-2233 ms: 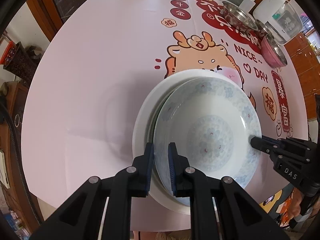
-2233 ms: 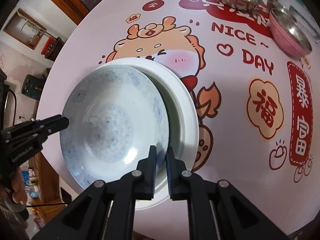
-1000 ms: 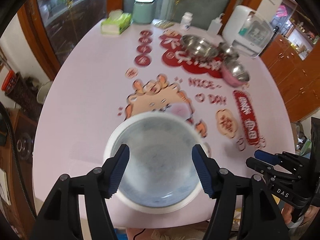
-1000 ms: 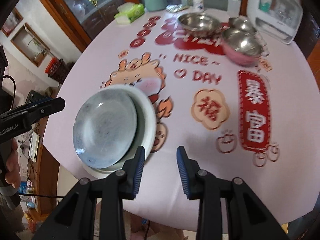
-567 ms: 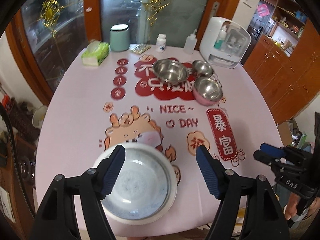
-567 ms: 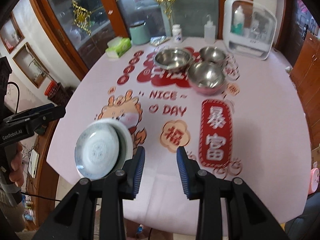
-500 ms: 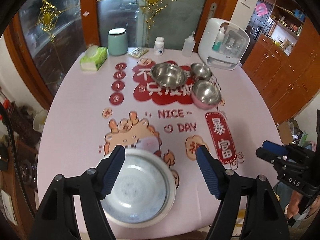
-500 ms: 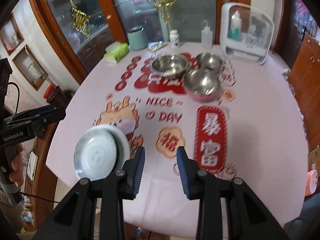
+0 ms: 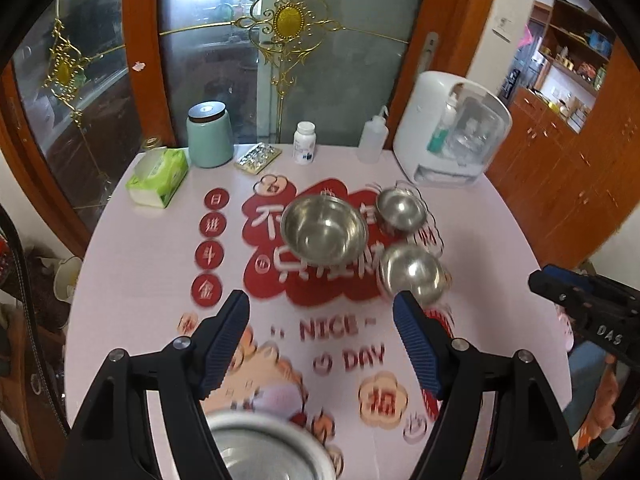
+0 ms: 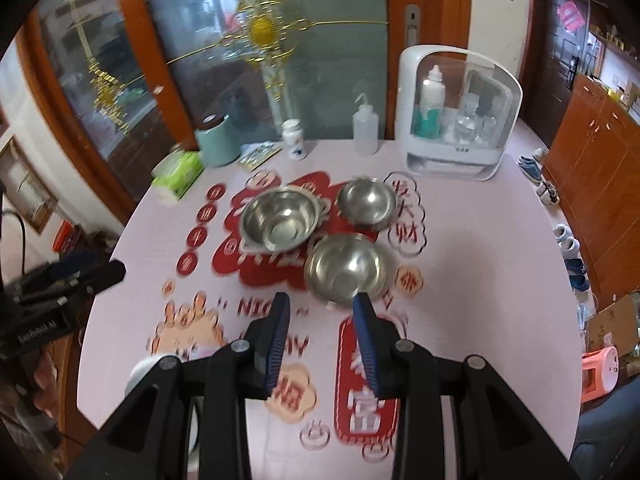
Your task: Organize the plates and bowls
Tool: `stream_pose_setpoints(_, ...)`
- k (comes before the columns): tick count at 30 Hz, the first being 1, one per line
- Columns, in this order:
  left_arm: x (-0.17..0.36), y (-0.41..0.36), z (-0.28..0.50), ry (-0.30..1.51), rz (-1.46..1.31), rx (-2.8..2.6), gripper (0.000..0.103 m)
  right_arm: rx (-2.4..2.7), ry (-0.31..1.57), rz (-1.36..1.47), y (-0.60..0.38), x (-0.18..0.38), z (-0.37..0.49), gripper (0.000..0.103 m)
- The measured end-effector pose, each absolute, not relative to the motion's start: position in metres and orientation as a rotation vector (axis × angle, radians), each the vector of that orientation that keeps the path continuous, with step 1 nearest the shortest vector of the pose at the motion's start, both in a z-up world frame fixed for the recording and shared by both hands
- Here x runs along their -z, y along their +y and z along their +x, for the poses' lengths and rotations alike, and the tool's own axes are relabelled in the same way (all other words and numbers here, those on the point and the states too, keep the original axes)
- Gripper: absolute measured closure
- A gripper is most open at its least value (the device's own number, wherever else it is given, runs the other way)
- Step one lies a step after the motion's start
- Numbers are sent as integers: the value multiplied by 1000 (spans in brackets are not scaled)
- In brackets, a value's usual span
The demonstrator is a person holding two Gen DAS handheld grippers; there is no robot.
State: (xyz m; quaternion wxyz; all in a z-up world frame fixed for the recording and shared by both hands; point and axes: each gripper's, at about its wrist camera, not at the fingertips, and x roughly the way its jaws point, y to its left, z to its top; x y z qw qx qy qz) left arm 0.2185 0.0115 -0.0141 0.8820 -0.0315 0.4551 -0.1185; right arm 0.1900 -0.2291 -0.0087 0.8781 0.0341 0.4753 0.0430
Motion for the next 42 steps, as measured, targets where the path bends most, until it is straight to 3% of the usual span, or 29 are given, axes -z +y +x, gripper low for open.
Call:
stream_pose_setpoints(6, 51, 8, 309, 950, -85, 166, 30, -81, 1030, 119, -236, 32, 277, 70)
stream_pose_setpoints(13, 138, 19, 407, 1081, -158, 85, 30, -87, 1170, 176, -226, 115, 368, 70)
stream_pose_setpoints(21, 221, 14, 449, 1202, -205, 96, 43, -77, 1311, 251, -215, 198, 417, 70)
stream_pose_setpoints(25, 250, 10, 455, 1257, -224, 122, 61, -78, 1353, 252, -209, 222, 428, 70)
stream_pose_setpoints(26, 254, 9, 456, 1268, -232, 134, 69, -79, 1363, 250, -207, 226, 430, 71)
stream_pose_setpoints(27, 258, 7, 456, 1283, -239, 147, 73, -91, 1372, 257, -206, 231, 432, 81)
stream_pose_setpoints(28, 263, 7, 457, 1300, -249, 162, 85, -103, 1388, 264, -204, 235, 434, 93)
stream_pose_setpoints(29, 267, 6, 458, 1313, -256, 175, 93, -108, 1395, 274, -203, 237, 434, 94)
stream_pose_setpoints(35, 260, 4, 453, 1310, -256, 192, 94, -137, 1369, 292, -204, 230, 429, 94)
stream_pose_setpoints(42, 208, 12, 419, 1262, -267, 215, 94, -188, 1299, 327, -204, 189, 397, 94)
